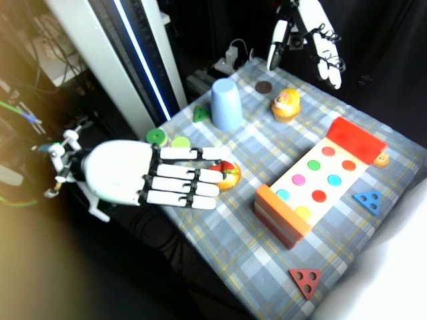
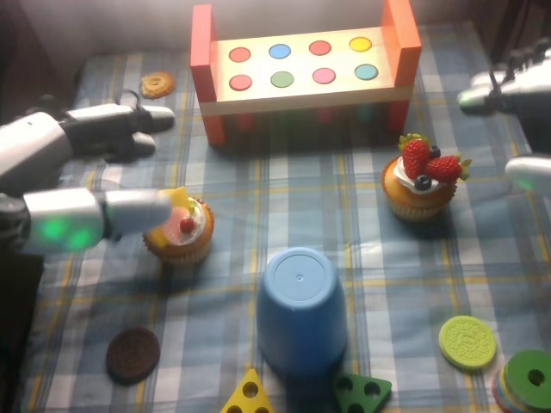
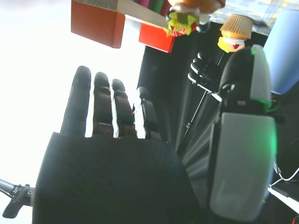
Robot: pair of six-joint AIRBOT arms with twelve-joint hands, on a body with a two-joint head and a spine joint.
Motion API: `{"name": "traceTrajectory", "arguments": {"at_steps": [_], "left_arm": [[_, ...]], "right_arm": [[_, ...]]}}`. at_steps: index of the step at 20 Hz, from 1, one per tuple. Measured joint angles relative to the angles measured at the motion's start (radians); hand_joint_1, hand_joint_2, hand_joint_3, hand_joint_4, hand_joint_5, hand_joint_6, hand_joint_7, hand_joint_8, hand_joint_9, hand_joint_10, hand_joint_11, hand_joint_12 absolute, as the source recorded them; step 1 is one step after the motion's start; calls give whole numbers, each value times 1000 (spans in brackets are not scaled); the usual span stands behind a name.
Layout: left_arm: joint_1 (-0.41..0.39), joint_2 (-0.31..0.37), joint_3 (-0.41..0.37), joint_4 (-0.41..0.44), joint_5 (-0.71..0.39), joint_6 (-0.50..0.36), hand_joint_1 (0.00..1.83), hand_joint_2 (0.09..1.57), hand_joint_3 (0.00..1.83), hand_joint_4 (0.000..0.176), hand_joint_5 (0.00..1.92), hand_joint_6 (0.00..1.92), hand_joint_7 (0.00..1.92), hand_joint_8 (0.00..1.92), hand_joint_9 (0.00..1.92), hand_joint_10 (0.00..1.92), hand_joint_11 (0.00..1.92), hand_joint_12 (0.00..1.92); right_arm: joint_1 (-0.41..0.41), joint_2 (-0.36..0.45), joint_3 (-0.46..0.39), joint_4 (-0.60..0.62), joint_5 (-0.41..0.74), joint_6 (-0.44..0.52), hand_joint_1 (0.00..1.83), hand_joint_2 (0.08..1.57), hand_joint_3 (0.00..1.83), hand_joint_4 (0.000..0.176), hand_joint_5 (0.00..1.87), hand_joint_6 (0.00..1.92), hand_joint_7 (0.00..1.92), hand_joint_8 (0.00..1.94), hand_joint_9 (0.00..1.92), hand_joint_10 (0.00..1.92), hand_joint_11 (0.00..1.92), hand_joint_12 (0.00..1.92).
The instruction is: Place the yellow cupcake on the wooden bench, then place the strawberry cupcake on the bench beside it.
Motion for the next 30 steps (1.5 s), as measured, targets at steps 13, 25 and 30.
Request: {"name": "traceTrajectory", "arguments": {"at_steps": [13,25,30], "left_arm": [[-141,-134,82,-219,266,520,759,870,9,176,263,12,386,9,380,9,0,636],[-154,-171,111,-295,306,602,818,1035,5,136,559,11,718,12,627,13,0,657],[-157,-175,112,-312,296,602,908,1030,0,87,804,6,984,11,832,20,36,668]], "right_arm": [[0,0,0,-7,2,5,404,1381,2,0,562,5,566,6,553,5,342,608],[0,0,0,-14,3,8,432,1389,1,0,598,5,624,8,608,8,382,630],[0,0,0,-14,3,8,433,1394,3,0,614,0,653,2,630,2,368,697]]}}
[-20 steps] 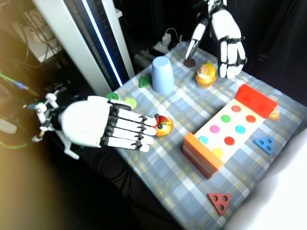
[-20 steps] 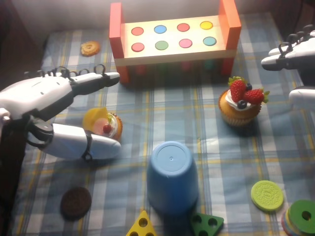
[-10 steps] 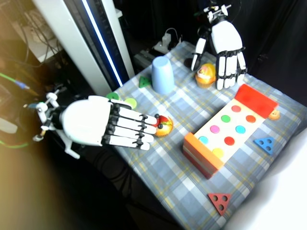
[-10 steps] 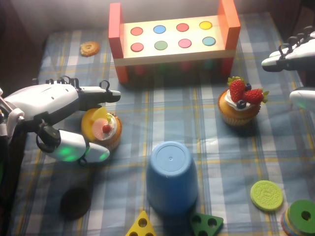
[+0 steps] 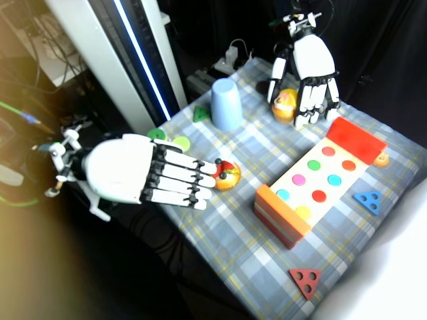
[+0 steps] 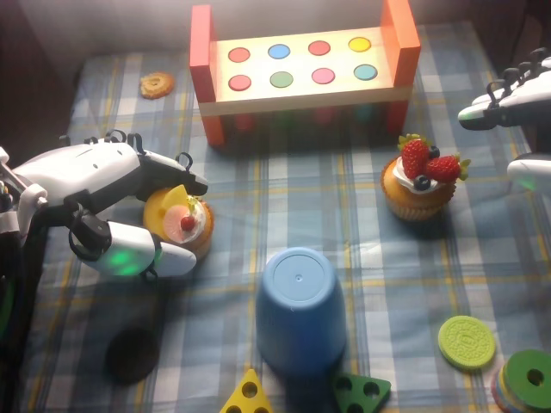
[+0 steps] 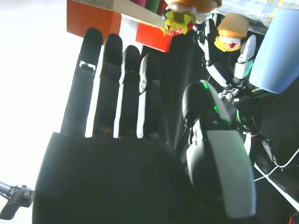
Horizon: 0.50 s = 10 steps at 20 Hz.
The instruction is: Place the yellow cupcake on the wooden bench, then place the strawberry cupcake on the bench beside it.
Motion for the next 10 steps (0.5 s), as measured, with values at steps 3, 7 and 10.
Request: {"name": "traceTrajectory", "arguments": {"at_steps": [3,7,10], "left_arm": [[-8,-7,10,21,-21,-81,1189,1089,0,7,980,829,1093,728,929,9,74,567],[-75,-5,14,104,-48,-204,1218,1111,2,3,1012,829,980,1084,914,4,86,461],[-175,-8,21,169,-104,-213,1222,1100,1,11,1074,745,968,1086,990,32,165,429]], "right_arm": [[0,0,0,0,0,8,442,1391,0,0,613,0,660,2,641,5,373,704],[0,0,0,0,2,11,490,1377,0,0,618,1,677,5,662,8,396,713],[0,0,0,0,2,11,495,1379,0,0,612,0,673,2,660,5,391,709]]}}
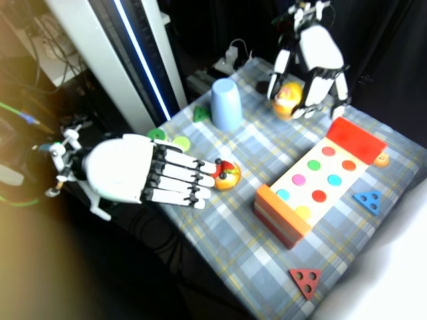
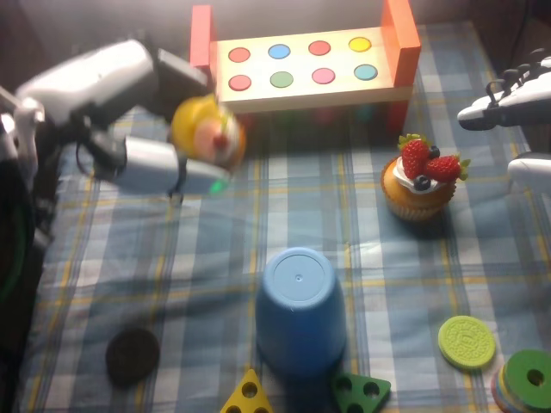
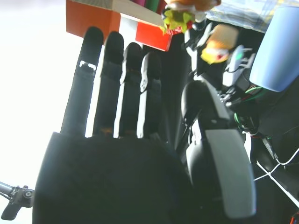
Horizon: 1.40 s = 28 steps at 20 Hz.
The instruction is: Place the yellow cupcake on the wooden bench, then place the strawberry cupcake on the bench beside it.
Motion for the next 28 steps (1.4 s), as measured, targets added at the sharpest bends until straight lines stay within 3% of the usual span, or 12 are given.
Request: {"name": "traceTrajectory", "arguments": {"at_steps": [1,3,5,8,12,15,17,18,19,21,26,28], "left_arm": [[-36,-11,15,1,-11,0,1225,1107,0,0,1102,694,917,1167,909,14,32,564],[-109,-39,61,6,-2,3,1217,1106,0,31,1039,850,967,1043,1037,67,24,804],[-174,-74,109,15,30,2,1246,1050,0,12,1140,626,1134,821,1193,112,193,838],[-270,-164,229,7,130,0,1235,1056,3,47,1080,808,1148,712,1145,18,207,706],[-311,-281,381,-97,280,74,1232,1082,1,0,1011,829,1102,885,1060,6,165,777],[-316,-341,459,-239,348,235,1233,1089,0,0,1087,661,1018,1066,1038,1,104,793],[-314,-373,498,-275,375,258,1201,1147,2,0,1028,842,819,1292,812,0,9,696],[-310,-386,516,-294,383,258,1018,1154,0,135,916,1055,754,659,746,0,1,603],[-309,-395,528,-297,391,259,995,1140,0,168,923,1056,860,308,764,6,0,682],[-307,-401,536,-303,401,259,993,1134,0,176,929,1048,883,71,682,0,0,661],[-288,-404,542,-315,405,259,988,1144,0,176,909,1079,793,5,561,12,0,764],[-278,-404,541,-315,408,259,954,1173,5,176,844,1177,734,7,506,11,0,616]], "right_arm": [[0,0,0,0,0,0,504,1377,0,0,612,0,669,0,651,1,377,704],[0,0,0,0,0,1,552,1377,0,0,620,2,672,1,646,0,375,705],[0,-3,3,0,2,1,533,1379,0,0,629,4,688,6,653,4,382,706],[0,-12,8,2,2,1,547,1373,3,0,623,0,693,1,657,1,384,651],[0,-21,16,0,2,5,550,1378,1,0,616,0,680,0,661,1,406,665],[0,-31,32,-6,3,26,440,1382,0,0,619,0,675,0,657,1,366,735],[0,-41,43,-9,2,44,487,1382,0,0,618,0,668,0,658,1,365,746],[0,-42,44,-12,2,46,492,1385,0,0,615,0,659,0,657,0,367,745],[0,-43,43,-16,3,47,508,1389,1,0,608,0,656,0,656,0,362,736],[0,-43,44,-17,3,47,535,1388,0,0,603,0,660,1,667,4,371,731],[0,-43,46,-18,4,47,590,1383,0,0,591,0,656,0,670,1,377,739],[0,-43,46,-18,4,47,627,1379,0,0,591,0,658,1,666,0,369,733]]}}
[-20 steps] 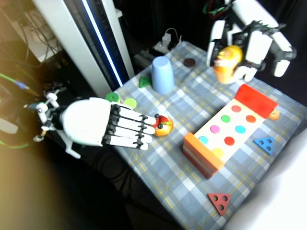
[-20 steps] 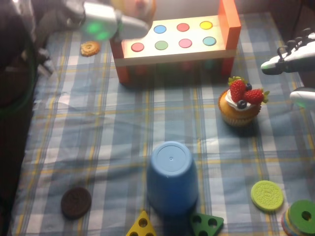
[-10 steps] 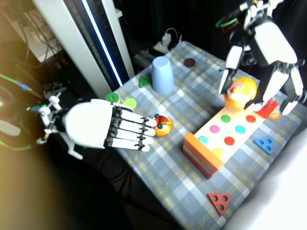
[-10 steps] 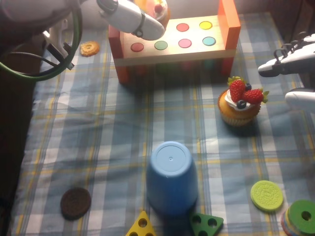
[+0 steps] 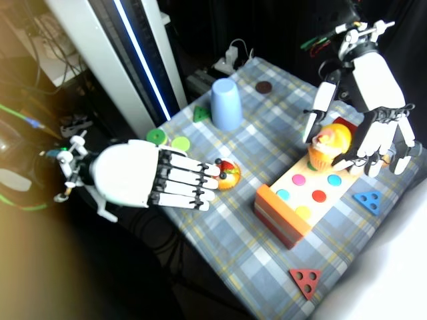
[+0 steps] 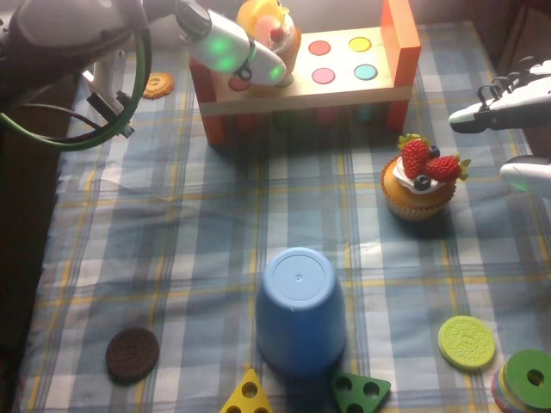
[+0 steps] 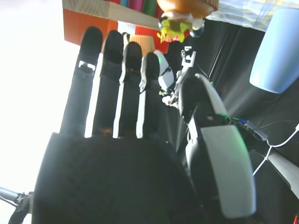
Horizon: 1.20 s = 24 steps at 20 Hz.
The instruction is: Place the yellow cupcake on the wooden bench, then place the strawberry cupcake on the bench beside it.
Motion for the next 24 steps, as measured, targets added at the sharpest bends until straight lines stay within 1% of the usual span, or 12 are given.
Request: {"name": "traceTrajectory", "arguments": {"at_steps": [4,5,6,7,8,10,14,17,18,21,22,24], "left_arm": [[11,0,-1,-1,11,0,981,1142,2,176,900,1092,666,0,467,0,0,522],[13,0,-1,-2,10,0,884,1067,0,109,820,423,612,0,440,1,0,461],[14,0,-1,-4,6,0,859,1047,0,82,822,135,578,7,416,8,0,451],[14,1,-1,-4,6,0,900,1019,0,86,691,27,480,1,355,2,0,379],[14,1,-1,-4,7,0,891,987,0,135,465,5,333,0,269,0,0,305],[14,3,-1,-6,7,0,867,950,0,172,213,0,125,0,97,0,0,39],[16,47,-56,-3,-22,0,846,891,0,176,6,0,0,0,0,0,0,0],[58,131,-179,153,-127,-191,759,870,0,176,0,0,0,0,0,0,0,0],[82,166,-228,215,-179,-272,747,863,0,176,0,0,0,0,0,0,0,0],[170,276,-380,321,-367,-404,635,847,0,176,0,0,0,0,0,0,0,0],[207,319,-434,346,-435,-438,573,839,0,176,0,0,0,0,0,0,0,0],[280,380,-504,376,-561,-510,844,763,0,176,0,0,0,0,0,0,0,0]], "right_arm": [[0,0,0,0,0,0,598,1384,0,0,585,0,665,0,677,1,434,621],[0,0,0,0,0,0,615,1379,0,0,580,1,664,0,677,1,430,620],[0,0,0,0,0,0,618,1377,0,0,574,0,659,0,674,0,426,618],[0,0,0,0,0,1,599,1375,0,0,574,0,656,0,673,0,431,618],[0,-2,0,0,0,1,584,1376,0,0,573,0,657,1,680,2,439,621],[0,-6,3,-2,0,2,578,1373,0,0,571,0,658,1,680,2,439,620],[0,-8,3,1,0,3,635,1357,0,0,571,0,658,0,676,0,428,635],[0,-13,5,-1,1,3,721,1234,0,11,550,0,637,0,659,0,391,664],[7,-19,10,-2,-4,3,726,1198,0,5,548,0,629,0,653,0,379,671],[43,-50,27,-1,-3,3,768,1055,0,0,509,0,570,0,601,0,257,920],[60,-64,37,-9,-6,6,792,1013,0,0,506,0,556,0,569,0,221,868],[90,-87,57,-33,-22,30,854,954,1,0,487,0,536,0,534,0,261,627]]}}
